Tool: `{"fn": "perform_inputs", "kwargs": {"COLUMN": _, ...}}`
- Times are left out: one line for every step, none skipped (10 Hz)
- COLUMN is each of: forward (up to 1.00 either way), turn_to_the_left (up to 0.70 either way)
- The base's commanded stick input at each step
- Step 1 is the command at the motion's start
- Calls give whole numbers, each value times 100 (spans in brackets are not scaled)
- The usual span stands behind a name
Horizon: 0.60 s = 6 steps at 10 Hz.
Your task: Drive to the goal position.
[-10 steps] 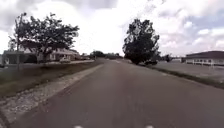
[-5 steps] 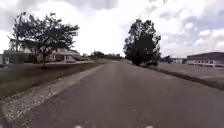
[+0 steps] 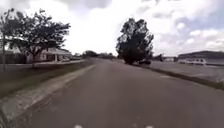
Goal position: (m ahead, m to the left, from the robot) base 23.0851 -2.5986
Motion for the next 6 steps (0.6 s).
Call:
{"fn": "perform_inputs", "kwargs": {"forward": 70, "turn_to_the_left": 0}}
{"fn": "perform_inputs", "kwargs": {"forward": 70, "turn_to_the_left": 0}}
{"fn": "perform_inputs", "kwargs": {"forward": 70, "turn_to_the_left": 0}}
{"fn": "perform_inputs", "kwargs": {"forward": 70, "turn_to_the_left": 0}}
{"fn": "perform_inputs", "kwargs": {"forward": 70, "turn_to_the_left": 0}}
{"fn": "perform_inputs", "kwargs": {"forward": 70, "turn_to_the_left": 0}}
